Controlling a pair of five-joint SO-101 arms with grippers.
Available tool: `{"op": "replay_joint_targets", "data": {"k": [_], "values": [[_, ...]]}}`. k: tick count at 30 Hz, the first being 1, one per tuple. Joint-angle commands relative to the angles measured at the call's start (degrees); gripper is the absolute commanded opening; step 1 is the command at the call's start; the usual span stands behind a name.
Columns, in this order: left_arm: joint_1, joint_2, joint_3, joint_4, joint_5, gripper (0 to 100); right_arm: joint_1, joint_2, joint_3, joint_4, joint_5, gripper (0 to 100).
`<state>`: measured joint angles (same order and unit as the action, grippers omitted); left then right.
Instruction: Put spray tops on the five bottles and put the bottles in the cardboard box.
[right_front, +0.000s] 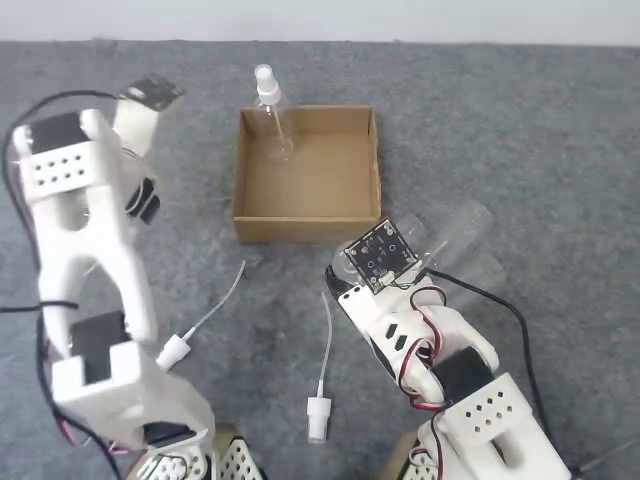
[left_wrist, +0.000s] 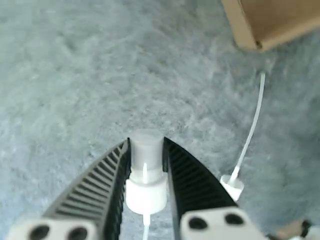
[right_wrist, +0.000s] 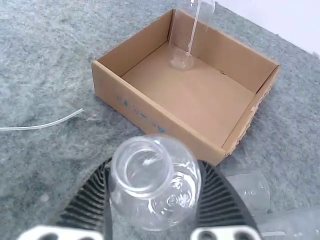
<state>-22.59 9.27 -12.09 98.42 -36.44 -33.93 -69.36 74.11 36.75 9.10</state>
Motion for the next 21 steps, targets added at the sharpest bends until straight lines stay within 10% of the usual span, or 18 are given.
{"op": "replay_joint_targets", "data": {"k": [1,21], "values": [[0.1,-9.1,-3.0,1.9,8.5,2,0.3,-2.6,-1.1,-1.6,-1.4,2.8],[3.2,-24.5,-3.0,-3.7,40.4,1,-3.0,-2.4,-1.0,-3.2,-6.7,0.6]]}}
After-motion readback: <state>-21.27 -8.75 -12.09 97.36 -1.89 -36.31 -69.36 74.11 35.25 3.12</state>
